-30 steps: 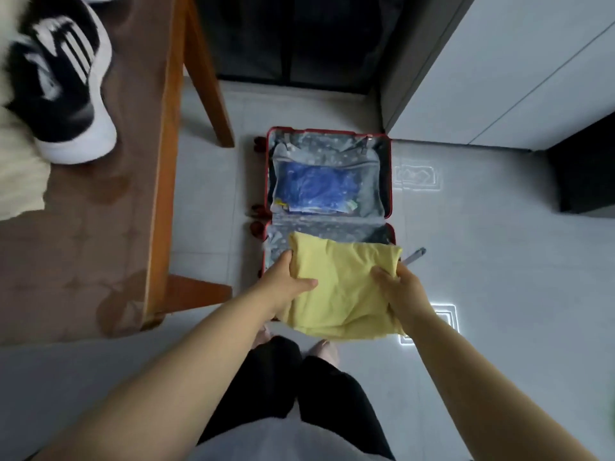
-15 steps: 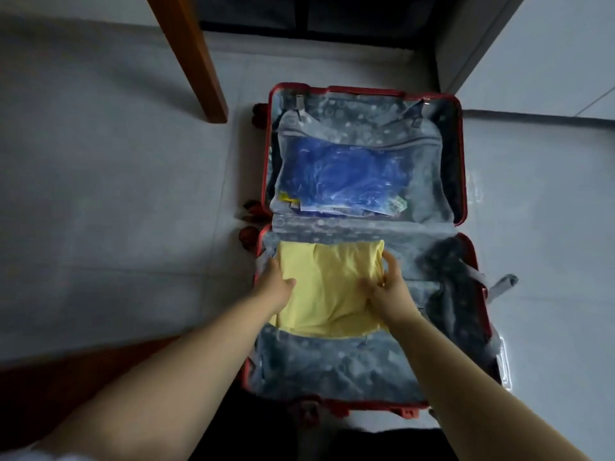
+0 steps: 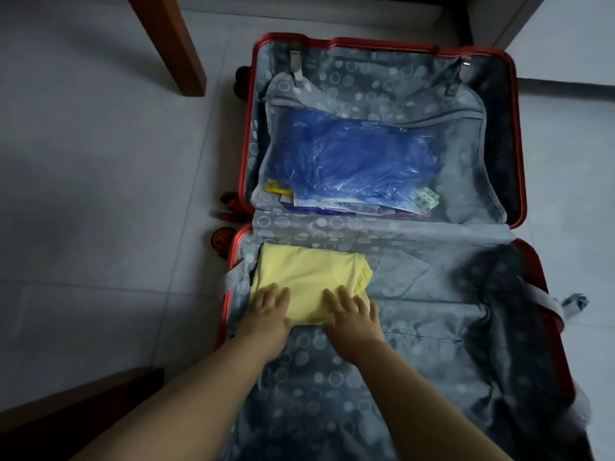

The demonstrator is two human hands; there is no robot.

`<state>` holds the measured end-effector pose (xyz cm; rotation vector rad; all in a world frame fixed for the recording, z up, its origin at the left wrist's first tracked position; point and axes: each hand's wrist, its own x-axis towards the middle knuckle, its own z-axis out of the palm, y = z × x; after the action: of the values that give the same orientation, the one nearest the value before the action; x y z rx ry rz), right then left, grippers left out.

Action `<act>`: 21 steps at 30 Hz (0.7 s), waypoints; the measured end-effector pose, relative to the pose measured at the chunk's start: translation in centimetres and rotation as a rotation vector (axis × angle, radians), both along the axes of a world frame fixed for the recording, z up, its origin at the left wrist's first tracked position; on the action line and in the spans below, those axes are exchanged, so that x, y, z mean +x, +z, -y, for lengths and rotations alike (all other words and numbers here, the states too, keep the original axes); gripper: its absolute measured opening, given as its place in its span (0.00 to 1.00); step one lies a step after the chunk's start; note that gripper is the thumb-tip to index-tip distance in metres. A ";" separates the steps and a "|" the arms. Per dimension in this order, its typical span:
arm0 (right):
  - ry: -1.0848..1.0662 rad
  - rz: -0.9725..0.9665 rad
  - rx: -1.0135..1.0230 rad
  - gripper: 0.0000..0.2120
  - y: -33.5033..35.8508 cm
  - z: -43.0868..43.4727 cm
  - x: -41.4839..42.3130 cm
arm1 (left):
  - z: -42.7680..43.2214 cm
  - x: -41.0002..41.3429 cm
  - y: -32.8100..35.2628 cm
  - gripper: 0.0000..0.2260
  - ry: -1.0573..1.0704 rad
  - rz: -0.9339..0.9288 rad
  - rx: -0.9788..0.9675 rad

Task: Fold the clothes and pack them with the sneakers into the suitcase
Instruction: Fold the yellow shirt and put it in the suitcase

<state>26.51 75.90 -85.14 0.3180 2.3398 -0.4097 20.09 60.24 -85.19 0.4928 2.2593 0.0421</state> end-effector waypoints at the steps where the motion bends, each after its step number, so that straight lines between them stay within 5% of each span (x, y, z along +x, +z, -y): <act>1: 0.014 0.037 -0.005 0.31 0.0 -0.3 0.0 | -0.1 -0.2 0.2 0.26 0.024 0.029 -0.016; 7: -0.174 0.067 -0.091 0.35 9.7 -1.3 1.8 | -0.5 1.1 9.9 0.27 0.183 0.019 0.087; 13: -0.267 -0.038 -0.163 0.34 29.3 0.2 6.8 | 0.7 5.2 28.6 0.27 0.228 0.040 0.116; 21: -0.126 -0.356 -0.114 0.27 56.6 2.1 5.9 | 1.1 6.4 56.1 0.24 0.176 -0.185 0.229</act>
<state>32.42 73.85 -28.57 0.3626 2.6358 -0.7078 26.48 59.09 -29.11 0.4305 2.4893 0.3612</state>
